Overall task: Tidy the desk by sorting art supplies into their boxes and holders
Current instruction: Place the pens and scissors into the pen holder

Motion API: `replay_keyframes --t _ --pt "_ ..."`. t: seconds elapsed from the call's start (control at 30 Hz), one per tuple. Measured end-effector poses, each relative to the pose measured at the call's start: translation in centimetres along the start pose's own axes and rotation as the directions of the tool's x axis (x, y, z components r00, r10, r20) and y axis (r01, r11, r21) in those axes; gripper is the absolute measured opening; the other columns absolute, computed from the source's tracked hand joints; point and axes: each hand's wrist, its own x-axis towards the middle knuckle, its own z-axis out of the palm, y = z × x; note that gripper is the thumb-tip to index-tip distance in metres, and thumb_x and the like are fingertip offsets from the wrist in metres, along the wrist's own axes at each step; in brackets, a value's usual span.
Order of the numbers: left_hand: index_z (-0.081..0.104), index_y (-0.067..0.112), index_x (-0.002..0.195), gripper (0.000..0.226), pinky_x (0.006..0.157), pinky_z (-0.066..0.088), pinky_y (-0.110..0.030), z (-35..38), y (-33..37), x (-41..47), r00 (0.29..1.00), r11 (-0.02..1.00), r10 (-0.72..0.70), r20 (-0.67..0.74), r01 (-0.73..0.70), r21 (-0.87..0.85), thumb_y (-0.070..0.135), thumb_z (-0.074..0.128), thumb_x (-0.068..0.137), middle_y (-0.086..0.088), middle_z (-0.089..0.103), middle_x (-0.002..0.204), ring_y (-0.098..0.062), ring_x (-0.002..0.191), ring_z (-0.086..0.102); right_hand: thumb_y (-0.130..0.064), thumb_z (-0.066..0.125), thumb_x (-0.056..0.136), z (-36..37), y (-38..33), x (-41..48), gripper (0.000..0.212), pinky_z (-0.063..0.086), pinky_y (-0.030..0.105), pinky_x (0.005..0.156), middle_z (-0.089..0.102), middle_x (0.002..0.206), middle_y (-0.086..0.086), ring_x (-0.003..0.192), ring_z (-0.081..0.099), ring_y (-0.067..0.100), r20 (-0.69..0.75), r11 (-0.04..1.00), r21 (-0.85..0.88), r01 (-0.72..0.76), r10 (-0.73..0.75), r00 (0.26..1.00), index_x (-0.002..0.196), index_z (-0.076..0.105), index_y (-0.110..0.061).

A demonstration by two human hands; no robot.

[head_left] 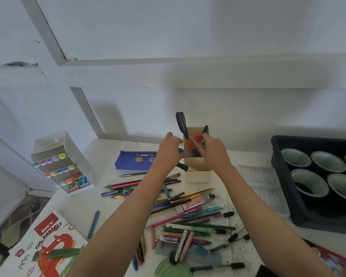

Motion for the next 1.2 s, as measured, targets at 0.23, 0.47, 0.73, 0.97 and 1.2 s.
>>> replay_keyframes --t 0.23,0.47,0.73,0.97,1.2 --pt "0.052 0.011 0.115 0.055 0.078 0.043 -0.032 0.5 -1.6 -1.5 0.980 0.973 -0.199 -0.004 0.197 -0.119 0.041 0.076 0.075 -0.003 0.045 0.108 -0.018 0.096 0.050 -0.018 0.043 0.098 1.9 -0.6 1.3 0.028 0.050 0.033 0.075 0.062 0.106 0.013 0.090 0.063 0.028 0.172 0.991 -0.120 -0.059 0.079 0.982 0.124 0.041 -0.007" --pt "0.065 0.003 0.084 0.014 0.054 0.043 -0.011 1.8 -2.4 -3.5 0.982 0.951 -0.165 0.087 0.182 -0.250 0.016 0.070 0.083 -0.003 0.059 0.071 -0.009 0.061 0.055 -0.030 0.050 0.096 2.9 -0.6 0.5 0.039 0.050 0.035 0.081 0.063 0.111 0.012 0.098 0.063 0.030 0.057 0.989 -0.148 -0.023 0.031 0.998 0.129 0.040 -0.011" --pt "0.073 0.003 0.081 0.022 0.071 0.049 -0.030 -1.1 -2.2 -3.1 0.987 0.982 -0.079 -0.137 0.053 -0.181 0.023 0.065 0.085 -0.007 0.067 0.072 -0.017 0.067 0.057 -0.031 0.038 0.100 2.7 -0.3 1.0 0.028 0.040 0.024 0.064 0.064 0.099 0.010 0.084 0.063 0.024 0.054 0.967 -0.254 -0.032 0.047 0.997 0.115 0.047 -0.009" --pt "0.075 0.010 0.083 0.006 0.071 0.057 -0.042 -0.9 -2.5 -3.4 0.944 0.909 -0.016 -0.329 -0.123 -0.398 0.015 0.072 0.082 0.000 0.069 0.078 -0.016 0.064 0.067 -0.029 0.042 0.099 2.6 0.5 1.1 0.031 0.043 0.023 0.075 0.064 0.096 0.010 0.092 0.062 0.023 0.171 0.987 0.113 -0.117 0.097 0.980 0.113 0.057 -0.005" --pt "0.074 0.003 0.086 0.006 0.063 0.058 -0.025 -0.6 -1.2 -2.1 0.872 0.866 0.096 -0.480 -0.311 -0.392 0.007 0.071 0.082 -0.004 0.067 0.080 -0.015 0.064 0.067 -0.014 0.039 0.100 0.5 0.8 -0.3 0.032 0.040 0.019 0.081 0.064 0.108 0.009 0.093 0.057 0.015 0.153 0.972 0.211 -0.099 0.067 0.986 0.125 0.058 -0.007"
